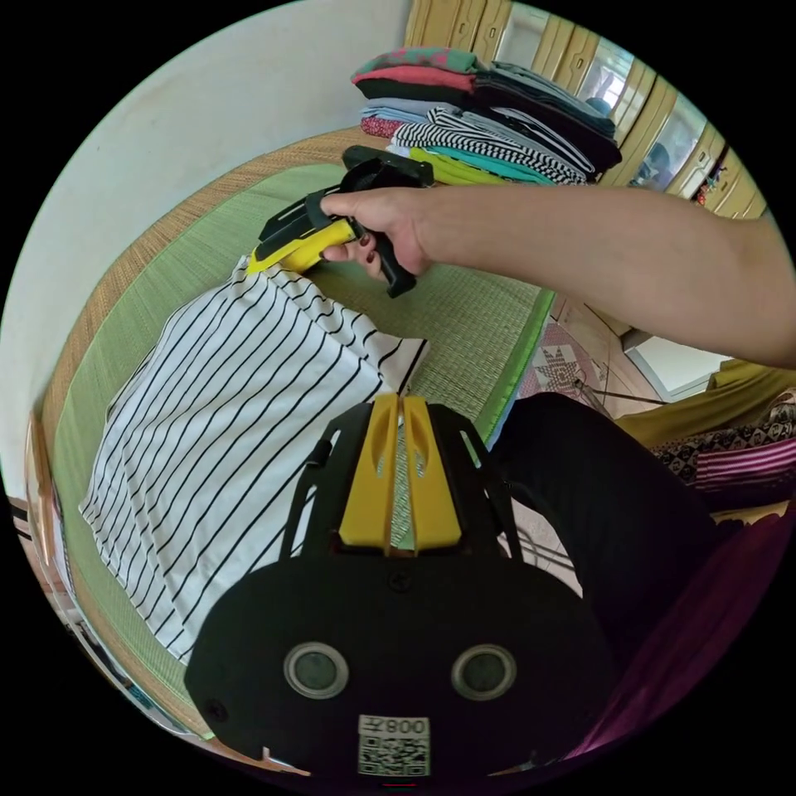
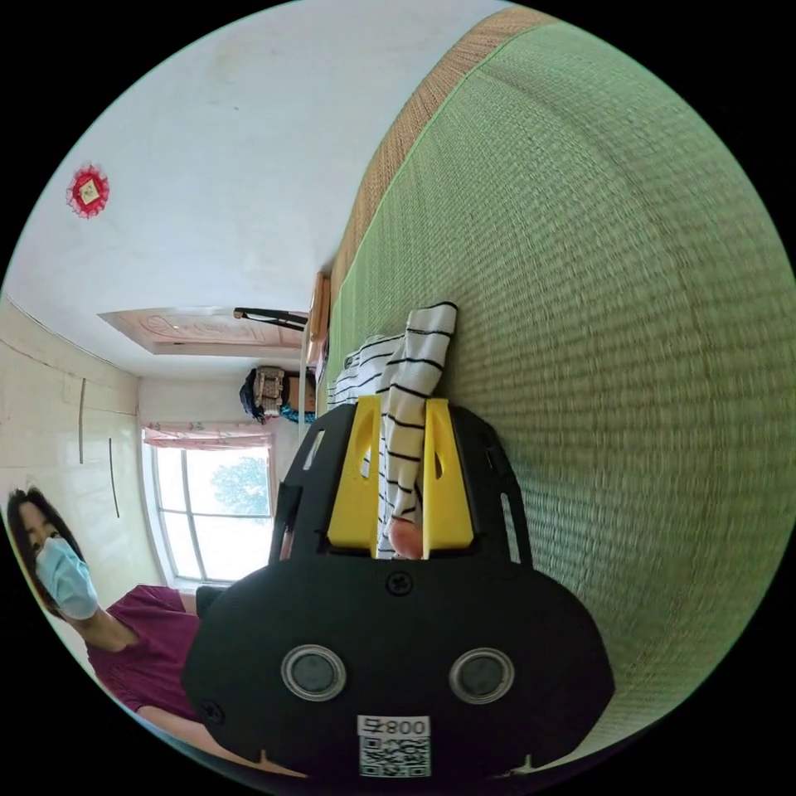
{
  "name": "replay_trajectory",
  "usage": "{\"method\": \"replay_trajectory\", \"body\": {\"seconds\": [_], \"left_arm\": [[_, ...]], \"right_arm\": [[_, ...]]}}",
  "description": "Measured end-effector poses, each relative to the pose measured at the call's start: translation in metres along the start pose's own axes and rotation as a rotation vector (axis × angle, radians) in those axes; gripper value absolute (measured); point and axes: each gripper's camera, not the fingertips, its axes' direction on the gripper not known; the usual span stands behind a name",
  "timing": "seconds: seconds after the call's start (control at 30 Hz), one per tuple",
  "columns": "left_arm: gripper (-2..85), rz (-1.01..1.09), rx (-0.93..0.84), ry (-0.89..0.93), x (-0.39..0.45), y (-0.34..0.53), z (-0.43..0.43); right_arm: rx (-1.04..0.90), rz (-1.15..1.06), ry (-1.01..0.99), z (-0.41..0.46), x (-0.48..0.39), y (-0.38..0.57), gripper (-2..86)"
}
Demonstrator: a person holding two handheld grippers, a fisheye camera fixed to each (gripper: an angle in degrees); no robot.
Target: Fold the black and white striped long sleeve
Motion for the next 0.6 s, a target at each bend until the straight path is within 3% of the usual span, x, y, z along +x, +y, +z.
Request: {"method": "replay_trajectory", "body": {"seconds": [0.6], "left_arm": [[0.5,-0.002,0.037,0.069,-0.019,-0.011,-0.062]], "right_arm": [[0.024,0.049,0.045,-0.08,-0.031,0.003,2.2]]}}
